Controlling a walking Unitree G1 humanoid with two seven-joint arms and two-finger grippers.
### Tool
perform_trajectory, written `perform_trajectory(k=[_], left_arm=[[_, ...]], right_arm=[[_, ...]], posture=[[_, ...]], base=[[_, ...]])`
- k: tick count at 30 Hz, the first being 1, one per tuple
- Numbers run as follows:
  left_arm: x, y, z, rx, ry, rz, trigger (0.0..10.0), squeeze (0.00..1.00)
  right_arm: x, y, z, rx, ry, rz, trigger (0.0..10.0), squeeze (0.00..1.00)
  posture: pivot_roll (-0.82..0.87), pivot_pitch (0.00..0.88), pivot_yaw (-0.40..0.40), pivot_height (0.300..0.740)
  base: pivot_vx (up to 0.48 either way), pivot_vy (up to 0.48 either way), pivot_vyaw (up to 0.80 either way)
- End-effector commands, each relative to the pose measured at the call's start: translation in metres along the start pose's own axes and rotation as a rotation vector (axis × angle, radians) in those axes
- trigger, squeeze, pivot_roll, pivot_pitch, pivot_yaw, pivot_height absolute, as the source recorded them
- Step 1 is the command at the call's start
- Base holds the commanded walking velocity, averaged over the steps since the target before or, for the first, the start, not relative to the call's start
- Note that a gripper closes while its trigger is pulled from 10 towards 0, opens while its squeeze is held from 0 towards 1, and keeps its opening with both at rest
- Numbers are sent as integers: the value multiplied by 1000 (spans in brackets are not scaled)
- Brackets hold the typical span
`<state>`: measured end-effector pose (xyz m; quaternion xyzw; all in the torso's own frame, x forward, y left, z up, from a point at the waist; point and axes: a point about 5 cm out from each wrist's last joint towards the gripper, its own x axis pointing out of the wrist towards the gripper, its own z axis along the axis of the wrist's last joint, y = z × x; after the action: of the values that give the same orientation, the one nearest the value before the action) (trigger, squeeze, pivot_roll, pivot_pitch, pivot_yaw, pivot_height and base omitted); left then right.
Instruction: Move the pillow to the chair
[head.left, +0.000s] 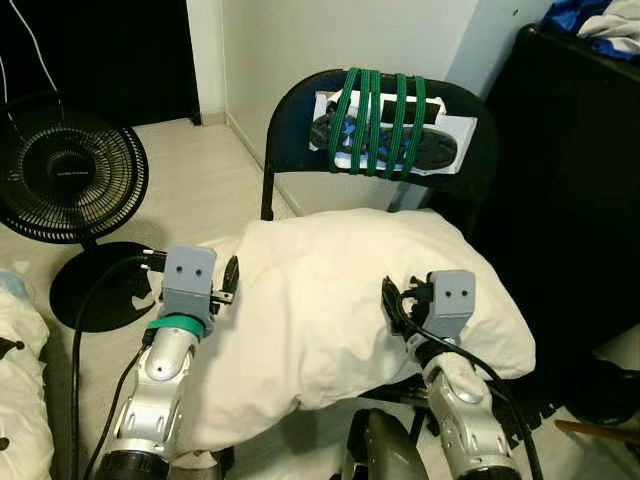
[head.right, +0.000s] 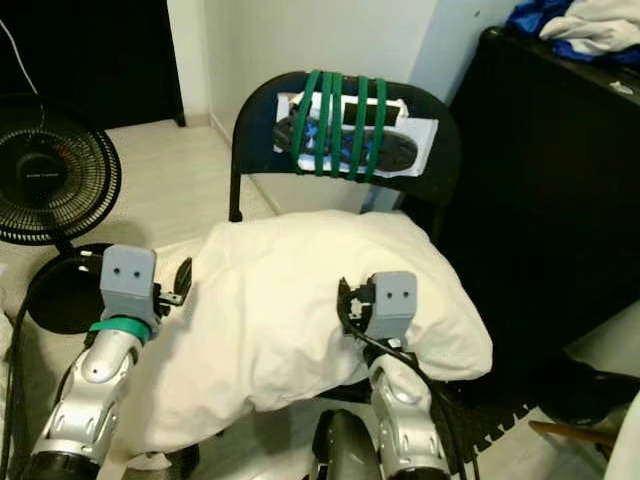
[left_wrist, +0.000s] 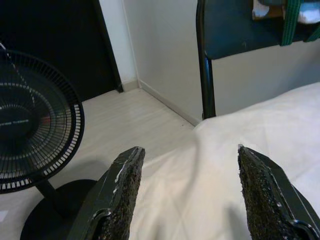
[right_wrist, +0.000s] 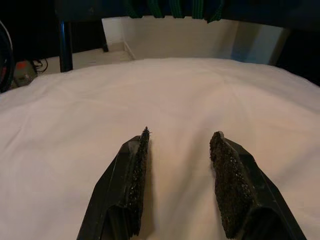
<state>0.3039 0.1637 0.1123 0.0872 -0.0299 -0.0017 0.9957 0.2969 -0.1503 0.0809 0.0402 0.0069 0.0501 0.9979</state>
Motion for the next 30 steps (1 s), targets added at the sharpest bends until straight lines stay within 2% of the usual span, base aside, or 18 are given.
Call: perform_trajectory(k=[1, 10, 22, 30], left_arm=[[1, -3, -2, 5, 18, -7, 10000, 0], [-2, -4, -3, 1, 26, -3, 10000, 0], [-6, -2, -5, -1, 34, 9, 10000, 0], [-7, -2, -4, -1, 35, 9, 10000, 0]], right_arm=[[-3, -3, -5, 6, 15, -16, 10000, 0], [-2, -2, -6, 0, 15, -12, 10000, 0], [-2, 1, -6, -3, 16, -1, 10000, 0], [-3, 1, -7, -2, 18, -2, 10000, 0]], posture=[[104, 7, -46, 652], [104, 16, -55, 677], [105, 23, -59, 737], [105, 23, -59, 740]], base=[[0, 0, 0], [0, 0, 0], [0, 0, 0], [0, 0, 0]])
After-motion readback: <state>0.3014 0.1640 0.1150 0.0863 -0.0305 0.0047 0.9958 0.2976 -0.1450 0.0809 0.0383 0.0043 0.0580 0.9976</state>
